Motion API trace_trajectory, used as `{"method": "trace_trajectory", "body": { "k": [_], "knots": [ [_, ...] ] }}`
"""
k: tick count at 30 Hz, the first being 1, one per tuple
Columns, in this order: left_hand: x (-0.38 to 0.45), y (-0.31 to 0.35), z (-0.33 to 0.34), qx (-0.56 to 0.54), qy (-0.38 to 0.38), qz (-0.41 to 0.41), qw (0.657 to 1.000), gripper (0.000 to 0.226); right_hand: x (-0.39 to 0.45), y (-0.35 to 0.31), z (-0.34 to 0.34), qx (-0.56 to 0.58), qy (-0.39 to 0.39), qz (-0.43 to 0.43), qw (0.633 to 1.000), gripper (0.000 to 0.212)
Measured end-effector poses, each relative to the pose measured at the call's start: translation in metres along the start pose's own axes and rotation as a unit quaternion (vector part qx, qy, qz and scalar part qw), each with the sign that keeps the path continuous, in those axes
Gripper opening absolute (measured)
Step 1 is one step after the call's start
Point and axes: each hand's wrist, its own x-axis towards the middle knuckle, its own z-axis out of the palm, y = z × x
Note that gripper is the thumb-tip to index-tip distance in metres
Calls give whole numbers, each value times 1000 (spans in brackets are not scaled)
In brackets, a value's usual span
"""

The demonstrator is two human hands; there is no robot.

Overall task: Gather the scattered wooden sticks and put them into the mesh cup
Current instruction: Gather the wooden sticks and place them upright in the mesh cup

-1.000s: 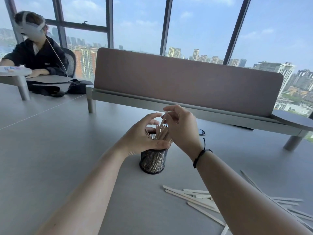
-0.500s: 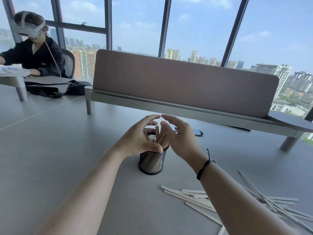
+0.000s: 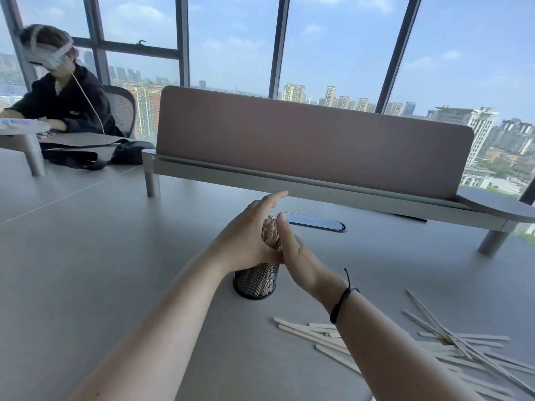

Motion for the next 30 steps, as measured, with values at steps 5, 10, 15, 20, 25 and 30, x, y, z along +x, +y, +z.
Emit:
{"method": "trace_trajectory", "body": {
  "k": [5,10,15,20,25,30],
  "knots": [
    [4,0,7,7,42,-29,999,96,-15,-2,-7,-43,10,-18,999,58],
    [12,-7,10,-76,140,-108,981,57,-24,21,-9,8,51,34,998,81],
    [13,-19,16,-146,146,-194,959,65,-26,47,6,-66,80,74,992,117],
    [16,-23,15,-260,159,-274,912,72,-22,49,16,-76,126,70,987,111],
    [14,-15,11,-269,149,-259,916,46,-25,52,11,-101,116,74,985,113],
    [12,7,1,-112,255,-143,950,60,-53,47,-18,-192,104,71,973,88]
  ]
}}
